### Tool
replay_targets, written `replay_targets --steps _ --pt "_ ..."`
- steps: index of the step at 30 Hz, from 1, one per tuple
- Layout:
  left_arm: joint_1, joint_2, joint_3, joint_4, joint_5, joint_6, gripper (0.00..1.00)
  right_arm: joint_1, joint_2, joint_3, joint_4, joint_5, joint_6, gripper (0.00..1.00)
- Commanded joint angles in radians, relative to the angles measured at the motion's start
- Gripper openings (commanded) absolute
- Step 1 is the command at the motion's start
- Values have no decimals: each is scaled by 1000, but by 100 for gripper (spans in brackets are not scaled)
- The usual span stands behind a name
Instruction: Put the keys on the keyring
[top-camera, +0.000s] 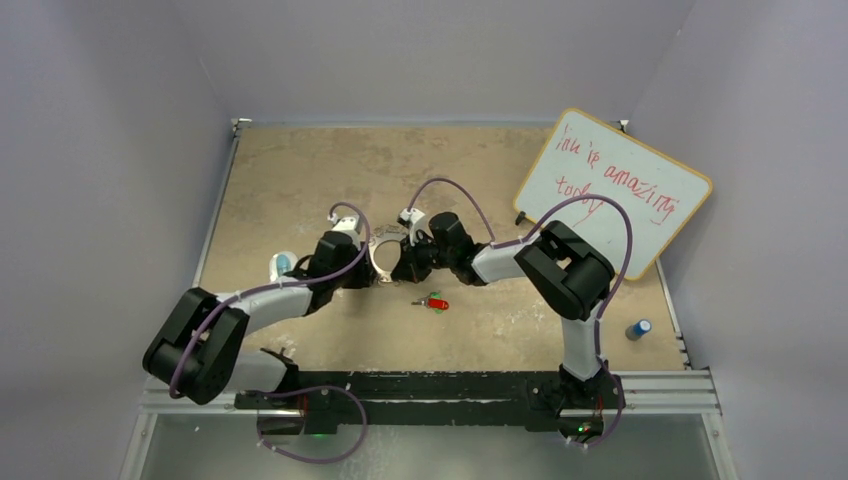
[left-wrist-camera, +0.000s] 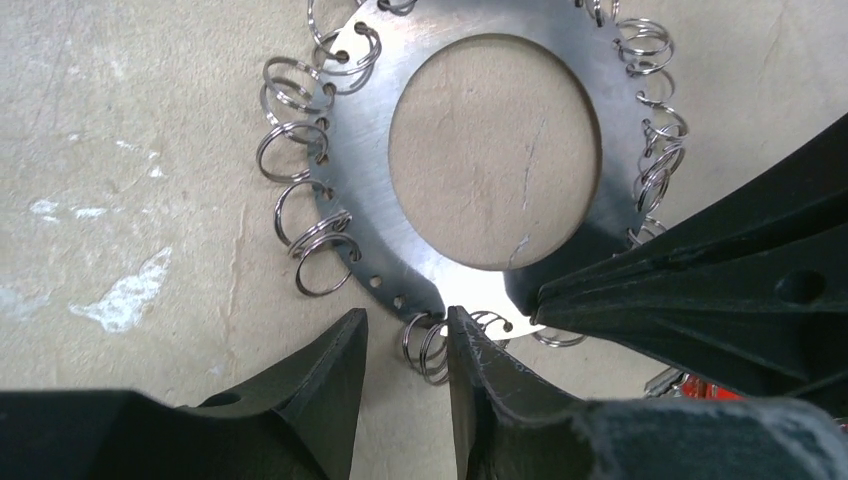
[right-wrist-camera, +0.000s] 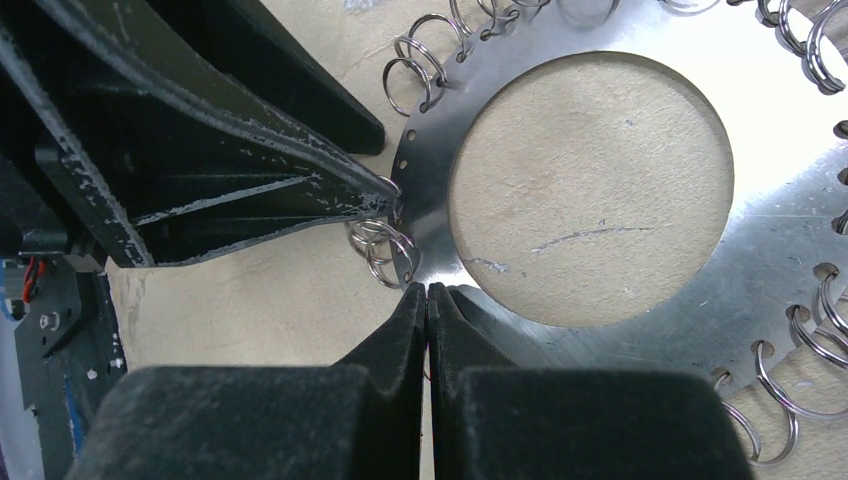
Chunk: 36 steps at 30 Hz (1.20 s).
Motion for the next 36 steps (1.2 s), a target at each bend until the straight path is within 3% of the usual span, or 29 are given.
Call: replay_targets --steps 1,20,30,36 --pt "-20 -61 25 -77 -79 42 34 4 22 21 -79 3 -26 0" --pt "-107 28 106 -163 -170 82 34 4 30 27 -87 -5 -33 0" --pt "-129 -110 93 -181 -272 66 34 3 34 31 -91 -7 -36 0" --pt "-144 -125 72 -140 -221 75 34 3 36 31 -90 -8 -36 0"
